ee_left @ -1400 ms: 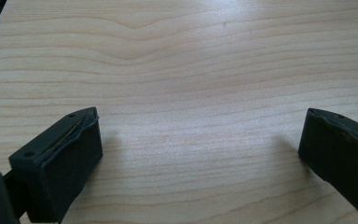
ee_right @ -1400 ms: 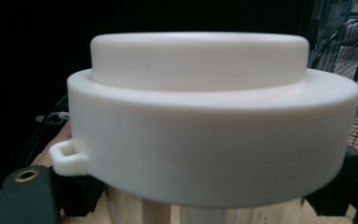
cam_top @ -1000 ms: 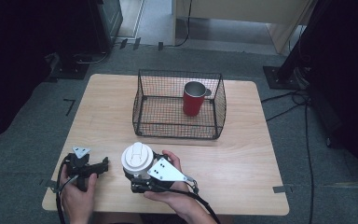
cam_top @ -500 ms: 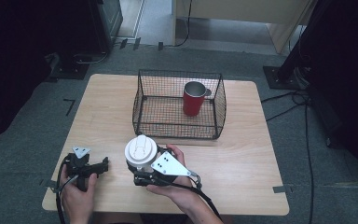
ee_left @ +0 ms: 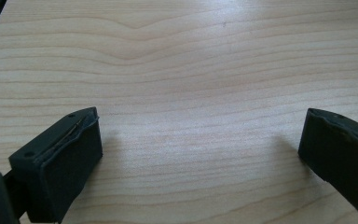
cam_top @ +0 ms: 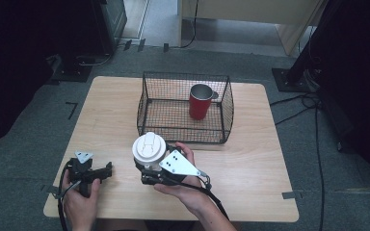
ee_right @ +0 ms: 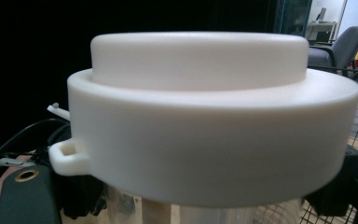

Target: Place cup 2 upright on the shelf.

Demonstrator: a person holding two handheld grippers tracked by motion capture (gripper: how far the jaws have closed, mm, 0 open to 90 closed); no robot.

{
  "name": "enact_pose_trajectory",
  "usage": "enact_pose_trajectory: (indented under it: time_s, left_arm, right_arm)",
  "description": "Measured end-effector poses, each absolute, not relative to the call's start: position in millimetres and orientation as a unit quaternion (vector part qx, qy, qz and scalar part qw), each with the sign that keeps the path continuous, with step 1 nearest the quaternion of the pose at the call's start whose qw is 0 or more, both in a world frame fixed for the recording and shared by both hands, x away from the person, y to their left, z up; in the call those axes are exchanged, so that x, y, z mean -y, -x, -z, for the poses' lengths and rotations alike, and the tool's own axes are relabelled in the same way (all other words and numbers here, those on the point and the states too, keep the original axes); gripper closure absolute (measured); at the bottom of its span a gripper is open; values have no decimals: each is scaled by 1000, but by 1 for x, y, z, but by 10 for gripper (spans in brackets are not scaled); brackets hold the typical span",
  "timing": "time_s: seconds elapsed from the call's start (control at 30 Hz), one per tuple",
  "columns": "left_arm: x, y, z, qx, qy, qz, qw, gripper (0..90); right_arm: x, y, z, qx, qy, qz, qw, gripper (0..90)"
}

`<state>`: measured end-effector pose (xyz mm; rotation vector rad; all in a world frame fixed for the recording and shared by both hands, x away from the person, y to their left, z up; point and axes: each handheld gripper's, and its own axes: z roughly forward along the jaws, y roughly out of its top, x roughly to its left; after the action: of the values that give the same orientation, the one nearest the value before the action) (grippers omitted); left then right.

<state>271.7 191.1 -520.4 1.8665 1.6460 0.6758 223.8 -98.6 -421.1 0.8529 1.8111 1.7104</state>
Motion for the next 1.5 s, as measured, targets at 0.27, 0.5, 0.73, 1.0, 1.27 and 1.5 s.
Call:
enact_pose_trajectory:
  time_s: [0.27,0.5,0.73,1.0,1.27,1.5]
  left_arm:
    - [-191,-272,520,-614,-695,-252,277,0]
    - [-191,-272,520,-614,-695,-251,277,0]
    - [-191,-272,520,-614,-695,-251,277,0]
    - [-191,-272,520,-614,-695,-251,277,0]
    - [-191,-272,520,-614,-695,-251,277,0]
    - [-191,-272,520,-614,-695,-251,277,0]
  right_arm:
    - [105,-231,413,-656,-318,-631,265,162]
    - [108,-237,406,-652,-317,-631,276,162]
    - [111,-244,399,-646,-320,-632,285,162]
    - [112,-253,388,-636,-324,-637,292,162]
    - [115,-265,378,-626,-332,-638,303,162]
    - [117,-276,371,-618,-339,-637,312,162]
